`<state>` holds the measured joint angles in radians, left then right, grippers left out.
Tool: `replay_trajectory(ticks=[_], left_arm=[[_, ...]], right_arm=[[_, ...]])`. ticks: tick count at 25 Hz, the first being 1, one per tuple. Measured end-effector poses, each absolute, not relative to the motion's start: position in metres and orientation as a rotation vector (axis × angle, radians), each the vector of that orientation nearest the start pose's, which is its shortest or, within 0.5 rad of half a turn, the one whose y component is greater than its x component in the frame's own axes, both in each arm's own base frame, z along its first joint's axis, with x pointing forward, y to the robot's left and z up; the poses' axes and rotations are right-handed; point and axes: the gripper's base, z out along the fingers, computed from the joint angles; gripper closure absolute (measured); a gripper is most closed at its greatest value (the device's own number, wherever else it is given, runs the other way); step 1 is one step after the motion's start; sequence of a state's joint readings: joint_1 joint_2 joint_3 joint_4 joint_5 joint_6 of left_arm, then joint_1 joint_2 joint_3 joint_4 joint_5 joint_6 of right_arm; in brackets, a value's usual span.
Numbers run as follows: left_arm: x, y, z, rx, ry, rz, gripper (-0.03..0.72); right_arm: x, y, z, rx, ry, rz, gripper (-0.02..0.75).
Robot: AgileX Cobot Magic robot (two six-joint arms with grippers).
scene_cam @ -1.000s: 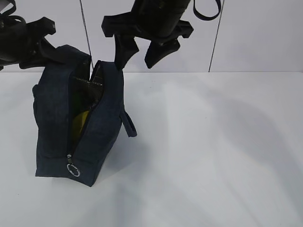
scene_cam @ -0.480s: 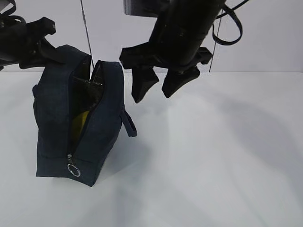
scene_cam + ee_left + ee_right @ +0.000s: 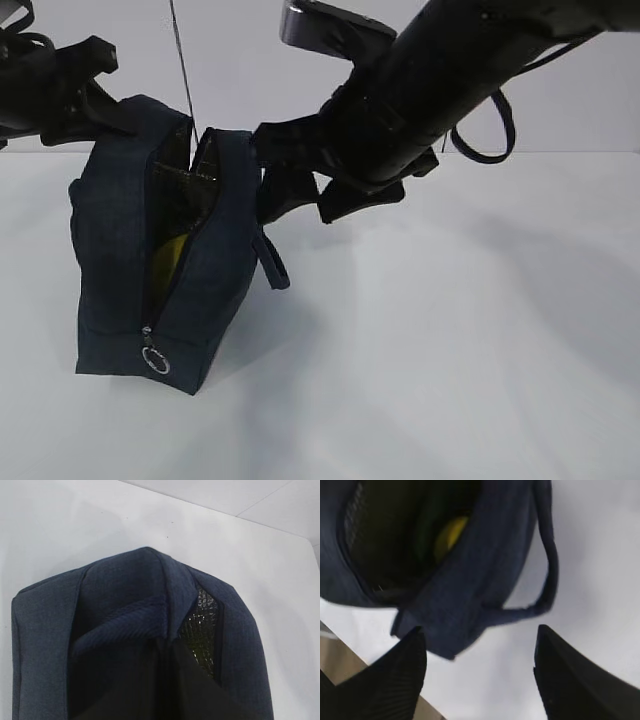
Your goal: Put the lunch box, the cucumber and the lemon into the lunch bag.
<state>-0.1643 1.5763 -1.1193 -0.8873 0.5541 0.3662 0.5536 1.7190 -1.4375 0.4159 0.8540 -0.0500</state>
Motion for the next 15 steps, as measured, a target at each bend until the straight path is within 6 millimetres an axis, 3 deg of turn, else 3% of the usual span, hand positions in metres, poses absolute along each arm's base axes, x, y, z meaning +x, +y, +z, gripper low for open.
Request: replay_trajectory(ticks=[5, 15], left_arm=[[0.332, -0.093, 0.279, -0.106, 2.362, -0.788, 0.68], [0.332, -0.093, 0.279, -0.106, 2.362, -0.788, 0.68]], right_arm=[[0.325, 0.227, 0.286, -0.399, 2.531, 0.821, 0.211], [0.375, 0.208, 0.259, -0.13, 2.387, 1.161, 0.237]])
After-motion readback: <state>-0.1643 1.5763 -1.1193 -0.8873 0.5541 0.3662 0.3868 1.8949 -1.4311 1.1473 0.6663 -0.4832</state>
